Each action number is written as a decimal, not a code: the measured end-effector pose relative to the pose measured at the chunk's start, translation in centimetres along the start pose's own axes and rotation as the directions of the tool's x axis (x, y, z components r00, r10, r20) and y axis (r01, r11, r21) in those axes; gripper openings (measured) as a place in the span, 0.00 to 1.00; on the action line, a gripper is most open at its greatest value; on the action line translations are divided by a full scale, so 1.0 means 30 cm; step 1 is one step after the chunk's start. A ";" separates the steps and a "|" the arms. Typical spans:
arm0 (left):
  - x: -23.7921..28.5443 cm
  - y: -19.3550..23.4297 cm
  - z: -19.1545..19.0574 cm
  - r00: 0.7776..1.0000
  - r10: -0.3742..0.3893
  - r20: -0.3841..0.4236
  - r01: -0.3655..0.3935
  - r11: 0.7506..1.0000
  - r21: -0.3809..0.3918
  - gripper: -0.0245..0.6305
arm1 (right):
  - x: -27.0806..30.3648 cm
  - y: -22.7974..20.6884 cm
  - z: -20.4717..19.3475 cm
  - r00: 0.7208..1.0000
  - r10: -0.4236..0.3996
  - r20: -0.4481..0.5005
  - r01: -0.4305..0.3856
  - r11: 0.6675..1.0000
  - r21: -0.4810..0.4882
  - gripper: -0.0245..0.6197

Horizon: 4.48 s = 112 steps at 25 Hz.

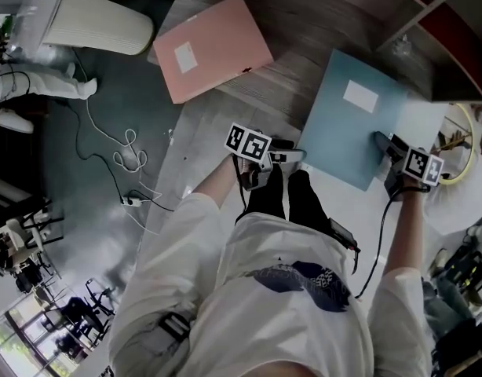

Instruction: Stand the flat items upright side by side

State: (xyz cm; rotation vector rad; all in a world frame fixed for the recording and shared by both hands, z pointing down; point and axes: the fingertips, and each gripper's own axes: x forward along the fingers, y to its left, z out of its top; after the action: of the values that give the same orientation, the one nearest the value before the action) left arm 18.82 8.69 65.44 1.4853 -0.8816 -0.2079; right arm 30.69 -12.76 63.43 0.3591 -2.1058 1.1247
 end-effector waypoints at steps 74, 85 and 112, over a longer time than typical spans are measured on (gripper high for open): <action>0.119 -0.057 0.298 0.927 0.368 0.073 -0.222 0.379 0.899 0.52 | -0.313 0.311 0.195 0.843 0.127 0.523 0.214 0.812 -0.543 0.46; 0.094 -0.071 0.341 0.904 0.396 0.161 -0.289 0.288 0.913 0.51 | -0.322 0.318 0.169 0.821 0.078 0.565 0.277 0.812 -0.515 0.46; 0.050 -0.079 0.438 0.859 0.398 0.322 -0.401 0.133 0.906 0.51 | -0.309 0.396 0.065 0.865 -0.040 0.501 0.431 0.571 -0.699 0.35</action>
State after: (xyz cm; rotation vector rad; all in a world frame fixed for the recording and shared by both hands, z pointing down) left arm 12.65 -2.68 61.85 2.2744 -1.5248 0.9813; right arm 30.00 -8.19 48.97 0.4638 -2.5961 -0.1818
